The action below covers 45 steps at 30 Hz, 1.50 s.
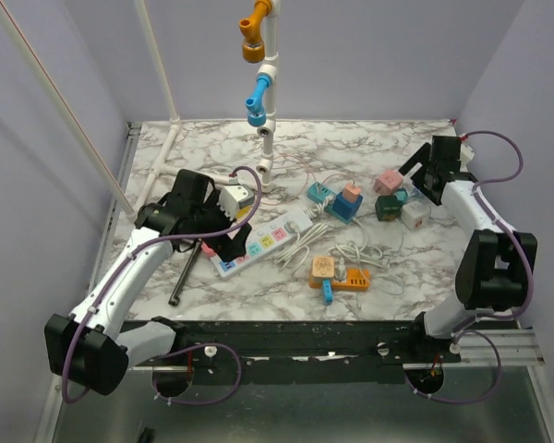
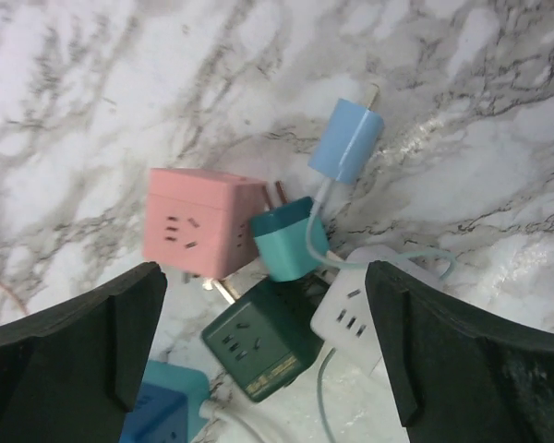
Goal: Pull the plug off the socket
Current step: Place the plug at the center of the board, then remove the plug from the socket.
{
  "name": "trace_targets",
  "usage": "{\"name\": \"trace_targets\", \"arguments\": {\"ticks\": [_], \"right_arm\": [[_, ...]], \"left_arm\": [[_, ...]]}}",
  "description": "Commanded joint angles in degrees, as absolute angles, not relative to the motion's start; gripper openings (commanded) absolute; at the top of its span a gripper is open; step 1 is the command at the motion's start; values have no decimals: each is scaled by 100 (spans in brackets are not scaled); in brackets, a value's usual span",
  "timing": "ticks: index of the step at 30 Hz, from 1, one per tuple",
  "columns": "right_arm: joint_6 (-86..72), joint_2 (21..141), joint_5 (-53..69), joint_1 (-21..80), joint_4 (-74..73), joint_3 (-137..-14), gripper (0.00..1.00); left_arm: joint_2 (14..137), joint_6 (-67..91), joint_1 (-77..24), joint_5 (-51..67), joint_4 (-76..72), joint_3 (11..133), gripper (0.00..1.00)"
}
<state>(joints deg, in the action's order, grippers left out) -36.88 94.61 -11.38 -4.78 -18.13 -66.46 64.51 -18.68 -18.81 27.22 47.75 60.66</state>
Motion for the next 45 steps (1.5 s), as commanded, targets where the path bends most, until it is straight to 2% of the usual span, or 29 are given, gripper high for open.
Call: {"name": "trace_targets", "arguments": {"ticks": [1,4,12,16,20,32,40,45], "right_arm": [[-3349,8385,-1450,-143,-1905,-6661,100],[-3169,7765,-1777,448,-2055,-6699,100],[-2874,6602,-2636,2926,-2348,-6557,100],[-2753,6789,-2943,4071,-2425,-6549,100],[-2591,7485,-2857,4793,-2487,-6763,100],[-2126,9003,-2166,5027,-1735,-6607,100],[-1884,9716,-1875,5027,-1471,-6816,88],[-1781,10190,-1647,5027,-1471,-6979,77]], "left_arm": [[6712,-1648,-2187,2778,4425,5845,98],[6958,-1652,-2265,2760,4225,5821,99],[7393,-1610,-2312,2845,3814,5747,98],[7479,-1564,-2305,2945,3912,5871,99],[7368,-1591,-2287,2936,4056,5990,98],[6917,-1529,-1563,3427,4401,6099,98],[6847,-1495,-1486,3310,4372,6064,98],[6855,-1507,-1470,3246,4377,6063,98]]}}
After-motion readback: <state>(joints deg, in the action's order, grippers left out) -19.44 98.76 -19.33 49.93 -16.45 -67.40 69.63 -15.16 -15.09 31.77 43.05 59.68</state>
